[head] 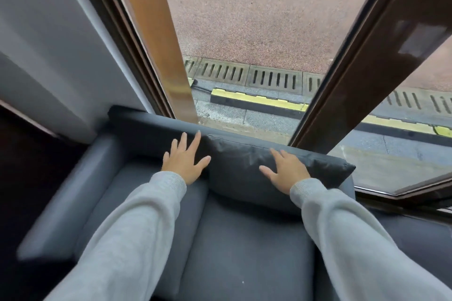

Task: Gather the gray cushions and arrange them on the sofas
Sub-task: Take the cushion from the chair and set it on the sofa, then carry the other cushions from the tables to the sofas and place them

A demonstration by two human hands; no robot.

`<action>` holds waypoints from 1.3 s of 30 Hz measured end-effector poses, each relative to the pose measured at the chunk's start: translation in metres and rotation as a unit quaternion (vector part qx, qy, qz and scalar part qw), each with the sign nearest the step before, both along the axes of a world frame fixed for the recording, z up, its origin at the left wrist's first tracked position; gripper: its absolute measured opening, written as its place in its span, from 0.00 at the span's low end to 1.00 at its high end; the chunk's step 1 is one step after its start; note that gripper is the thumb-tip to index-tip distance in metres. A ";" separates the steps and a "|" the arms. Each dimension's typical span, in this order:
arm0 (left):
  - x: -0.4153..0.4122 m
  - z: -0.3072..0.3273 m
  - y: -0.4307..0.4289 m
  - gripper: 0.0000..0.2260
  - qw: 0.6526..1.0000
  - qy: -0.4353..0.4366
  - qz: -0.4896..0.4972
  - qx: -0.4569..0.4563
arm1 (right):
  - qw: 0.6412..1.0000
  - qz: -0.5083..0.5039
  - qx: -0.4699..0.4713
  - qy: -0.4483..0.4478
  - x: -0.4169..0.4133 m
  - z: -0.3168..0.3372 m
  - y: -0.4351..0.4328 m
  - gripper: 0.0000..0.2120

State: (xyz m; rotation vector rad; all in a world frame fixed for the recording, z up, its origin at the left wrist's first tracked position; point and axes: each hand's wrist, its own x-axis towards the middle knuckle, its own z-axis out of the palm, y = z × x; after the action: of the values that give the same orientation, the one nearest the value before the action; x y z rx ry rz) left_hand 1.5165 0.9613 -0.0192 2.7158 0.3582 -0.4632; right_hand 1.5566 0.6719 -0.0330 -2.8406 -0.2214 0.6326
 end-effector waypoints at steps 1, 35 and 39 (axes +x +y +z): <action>-0.011 0.024 0.014 0.35 1.000 -0.009 0.007 0.020 | 0.999 0.038 0.007 -0.034 -0.003 0.024 0.030 0.37; -1.245 0.387 0.318 0.42 0.573 0.009 0.798 0.186 | 0.631 0.744 0.139 -0.173 -1.056 0.405 0.725 0.51; -1.337 0.374 0.318 0.43 0.498 0.033 0.844 0.197 | 0.568 0.793 0.151 -0.162 -1.177 0.401 0.766 0.50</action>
State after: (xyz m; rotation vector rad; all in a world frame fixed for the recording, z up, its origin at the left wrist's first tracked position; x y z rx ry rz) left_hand 0.1792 1.2797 0.3548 1.2372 2.8052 0.1982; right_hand 0.3794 1.4380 0.3681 -1.5691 -2.6580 0.1329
